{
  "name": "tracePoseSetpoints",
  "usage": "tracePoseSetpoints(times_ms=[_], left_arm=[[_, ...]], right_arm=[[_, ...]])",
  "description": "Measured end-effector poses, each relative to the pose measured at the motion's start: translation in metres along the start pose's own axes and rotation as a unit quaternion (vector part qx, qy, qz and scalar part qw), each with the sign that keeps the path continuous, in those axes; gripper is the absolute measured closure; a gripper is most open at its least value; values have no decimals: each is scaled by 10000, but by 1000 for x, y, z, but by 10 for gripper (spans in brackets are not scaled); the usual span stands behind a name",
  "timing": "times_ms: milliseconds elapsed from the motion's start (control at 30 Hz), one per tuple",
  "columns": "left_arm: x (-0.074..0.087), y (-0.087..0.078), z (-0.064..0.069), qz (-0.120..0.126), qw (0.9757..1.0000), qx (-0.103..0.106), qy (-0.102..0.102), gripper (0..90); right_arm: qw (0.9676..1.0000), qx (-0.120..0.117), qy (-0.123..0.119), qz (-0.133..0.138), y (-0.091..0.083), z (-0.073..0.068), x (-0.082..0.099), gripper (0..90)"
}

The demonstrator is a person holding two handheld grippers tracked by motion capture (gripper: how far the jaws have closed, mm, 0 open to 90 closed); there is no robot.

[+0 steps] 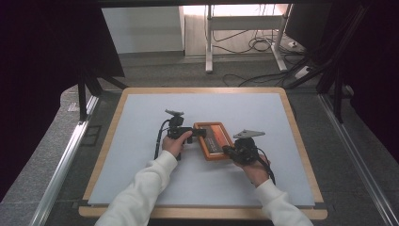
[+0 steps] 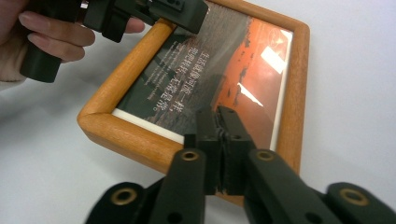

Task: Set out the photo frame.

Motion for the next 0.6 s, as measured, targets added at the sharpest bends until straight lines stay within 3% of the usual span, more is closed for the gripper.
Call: tracePoseSetpoints(times_ms=[167,367,567,600], left_arm=[[0,1,0,9,10000,34,-7,472],[0,1,0,17,10000,76,-18,476],[0,1,2,99,9998,139,111,490],[1,-1,5,136,9996,125,229,493]], right_arm=[[10000,-48,29,28,-2,2,2,856],[9999,-96,8,109,-9,1,4,775],[9999,-95,25,113,-11,3,8,736],[9999,-107,55,117,-12,2,8,731]])
Point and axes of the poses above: each handheld gripper's, and its own axes: y roughly forward along the jaws, x roughly out of its underside, z roughly to its right, the point moved 8 cm from there along y, roughly forward along the jaws, and after that the axes turned 12 degrees about -z, right-handed, at the moved point
